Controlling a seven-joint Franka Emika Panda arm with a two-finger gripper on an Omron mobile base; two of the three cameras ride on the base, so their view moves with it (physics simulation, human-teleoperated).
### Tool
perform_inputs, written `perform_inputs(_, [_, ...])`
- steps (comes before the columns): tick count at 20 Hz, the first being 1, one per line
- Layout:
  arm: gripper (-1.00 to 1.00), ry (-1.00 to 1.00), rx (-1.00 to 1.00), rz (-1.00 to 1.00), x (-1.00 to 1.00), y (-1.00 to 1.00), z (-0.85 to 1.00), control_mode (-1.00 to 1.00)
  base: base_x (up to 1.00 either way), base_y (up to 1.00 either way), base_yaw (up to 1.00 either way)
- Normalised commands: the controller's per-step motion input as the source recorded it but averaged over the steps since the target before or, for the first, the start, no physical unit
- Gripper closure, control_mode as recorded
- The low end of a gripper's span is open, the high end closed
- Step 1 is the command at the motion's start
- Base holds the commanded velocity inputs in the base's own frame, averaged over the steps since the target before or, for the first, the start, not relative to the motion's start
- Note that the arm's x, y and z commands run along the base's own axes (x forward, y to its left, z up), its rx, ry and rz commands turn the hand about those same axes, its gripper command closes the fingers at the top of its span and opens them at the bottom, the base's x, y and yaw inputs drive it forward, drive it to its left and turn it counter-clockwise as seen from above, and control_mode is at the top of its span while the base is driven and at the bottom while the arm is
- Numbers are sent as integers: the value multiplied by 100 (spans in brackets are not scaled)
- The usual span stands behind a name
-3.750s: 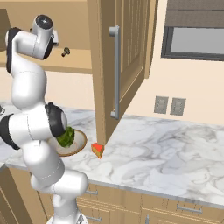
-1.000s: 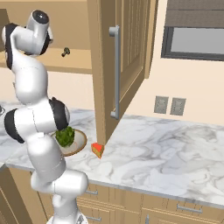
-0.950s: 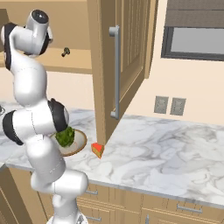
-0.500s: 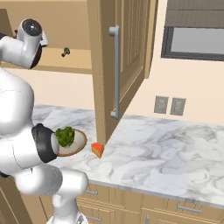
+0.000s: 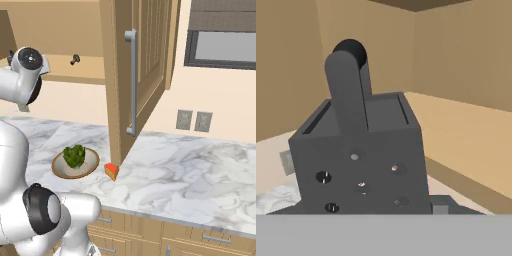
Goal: Pick the cheese from the fridge and the cheese grater from the cabinet and place them next to the salad bowl.
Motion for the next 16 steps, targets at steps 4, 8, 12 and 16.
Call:
perform_inputs(4, [100, 1, 0, -2, -48, -10, -36, -100, 0, 0, 0])
perform_inputs(8, [100, 7, 0, -5, -43, -19, -39, -100, 0, 0, 0])
perform_inputs(12, [100, 12, 0, -5, -40, -18, -41, -100, 0, 0, 0])
perform_inputs(16, [100, 27, 0, -6, -19, -19, -47, -100, 0, 0, 0])
